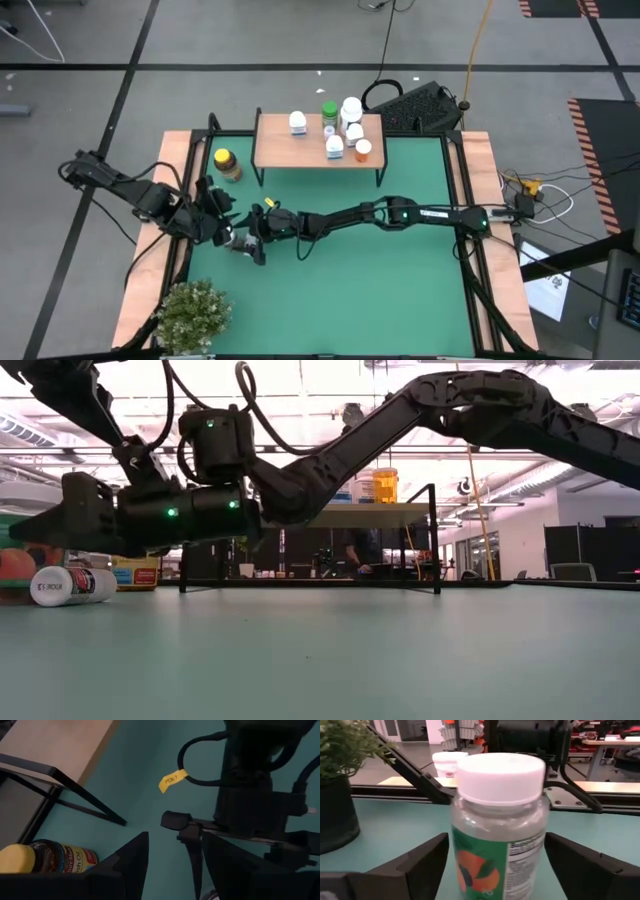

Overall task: Pick and place medicine bottles onto shelf by color
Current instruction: Put the white green medicine bottle on the shelf

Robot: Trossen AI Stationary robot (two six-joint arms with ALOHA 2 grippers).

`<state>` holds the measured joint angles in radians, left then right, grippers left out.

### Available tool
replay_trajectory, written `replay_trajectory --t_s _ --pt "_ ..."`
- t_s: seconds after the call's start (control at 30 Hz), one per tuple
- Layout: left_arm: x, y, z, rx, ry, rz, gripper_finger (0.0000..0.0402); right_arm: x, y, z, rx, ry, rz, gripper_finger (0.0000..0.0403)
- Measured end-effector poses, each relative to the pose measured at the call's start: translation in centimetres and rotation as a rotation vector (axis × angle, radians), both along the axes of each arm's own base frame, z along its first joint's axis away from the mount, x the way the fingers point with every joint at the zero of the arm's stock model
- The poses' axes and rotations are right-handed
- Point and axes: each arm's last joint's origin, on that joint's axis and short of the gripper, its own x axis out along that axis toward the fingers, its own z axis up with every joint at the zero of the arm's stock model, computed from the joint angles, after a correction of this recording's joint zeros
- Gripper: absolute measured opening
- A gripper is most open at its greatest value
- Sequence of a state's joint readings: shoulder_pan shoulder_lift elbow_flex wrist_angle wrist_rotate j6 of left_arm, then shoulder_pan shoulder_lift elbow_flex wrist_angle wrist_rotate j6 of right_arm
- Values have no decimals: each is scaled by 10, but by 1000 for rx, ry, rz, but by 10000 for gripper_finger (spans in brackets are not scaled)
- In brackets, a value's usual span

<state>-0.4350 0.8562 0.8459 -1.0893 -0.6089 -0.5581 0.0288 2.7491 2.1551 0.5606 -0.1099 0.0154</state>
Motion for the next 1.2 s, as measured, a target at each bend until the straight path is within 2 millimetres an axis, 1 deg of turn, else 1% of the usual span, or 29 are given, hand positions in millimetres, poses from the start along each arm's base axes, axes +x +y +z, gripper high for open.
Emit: replay_trajectory --t_s 0.2,0.3,0.43,0.5,0.57,0.7,0.8,0.93,1.2 --pt "1 2 0 3 -3 14 187 0 -4 0 -9 1 -6 254" --pt "1 3 0 6 -1 22 187 0 -3 -1 -13 6 -5 234" --pt "1 4 0 -2 2 25 192 -1 -3 1 -18 27 27 236" --pt "1 4 0 -24 5 30 201 -1 -4 3 -25 42 71 245" --pt "0 4 -1 -49 9 58 213 -2 -3 7 -33 82 74 248" --pt "-5 5 -4 -60 47 92 230 -6 -4 24 -95 162 88 247" --pt "-7 4 -4 -64 57 94 234 -11 -3 37 -131 237 103 244" --pt "-7 0 -4 -69 48 67 234 -17 -4 48 -169 303 119 243" --pt "-9 -5 -3 -51 45 16 234 -22 -3 65 -169 338 124 243"
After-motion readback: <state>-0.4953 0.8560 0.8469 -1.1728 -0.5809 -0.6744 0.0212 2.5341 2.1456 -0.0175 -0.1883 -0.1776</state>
